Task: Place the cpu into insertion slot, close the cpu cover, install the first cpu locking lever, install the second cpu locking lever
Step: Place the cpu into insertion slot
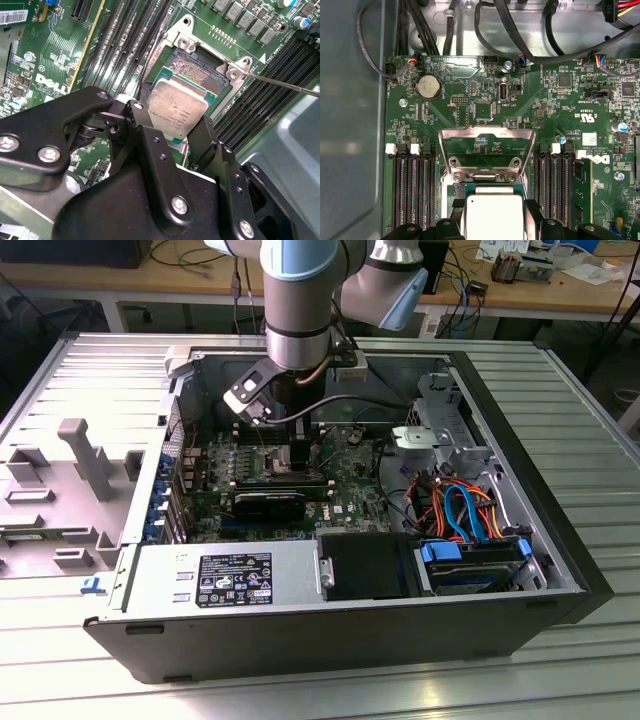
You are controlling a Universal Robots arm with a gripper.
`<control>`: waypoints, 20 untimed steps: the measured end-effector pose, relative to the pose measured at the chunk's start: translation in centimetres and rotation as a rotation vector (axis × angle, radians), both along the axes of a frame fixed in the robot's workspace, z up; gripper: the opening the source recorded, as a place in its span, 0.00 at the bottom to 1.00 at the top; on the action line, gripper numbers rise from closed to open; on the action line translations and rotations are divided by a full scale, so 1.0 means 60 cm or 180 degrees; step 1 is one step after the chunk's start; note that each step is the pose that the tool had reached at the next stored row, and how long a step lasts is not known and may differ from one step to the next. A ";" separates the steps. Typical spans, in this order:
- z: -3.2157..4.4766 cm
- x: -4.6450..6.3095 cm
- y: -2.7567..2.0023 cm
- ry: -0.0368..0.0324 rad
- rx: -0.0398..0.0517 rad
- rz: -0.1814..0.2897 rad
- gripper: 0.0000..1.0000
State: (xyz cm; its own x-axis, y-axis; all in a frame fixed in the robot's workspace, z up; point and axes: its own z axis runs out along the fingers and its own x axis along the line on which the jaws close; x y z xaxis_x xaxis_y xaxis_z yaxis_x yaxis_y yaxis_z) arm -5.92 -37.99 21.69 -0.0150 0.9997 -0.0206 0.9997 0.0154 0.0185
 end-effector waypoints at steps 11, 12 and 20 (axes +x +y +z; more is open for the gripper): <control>-0.005 -0.003 0.0000 0.0000 0.0000 0.0000 0.54; -0.006 -0.003 0.0000 0.0000 0.0000 0.0000 0.54; -0.010 -0.005 0.0010 0.0000 0.0000 0.0004 0.54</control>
State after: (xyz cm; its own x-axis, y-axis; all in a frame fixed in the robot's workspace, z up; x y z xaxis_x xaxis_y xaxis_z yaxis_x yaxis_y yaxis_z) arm -6.20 -37.93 21.12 -0.0163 0.9997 -0.0207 0.9997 0.0167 0.0185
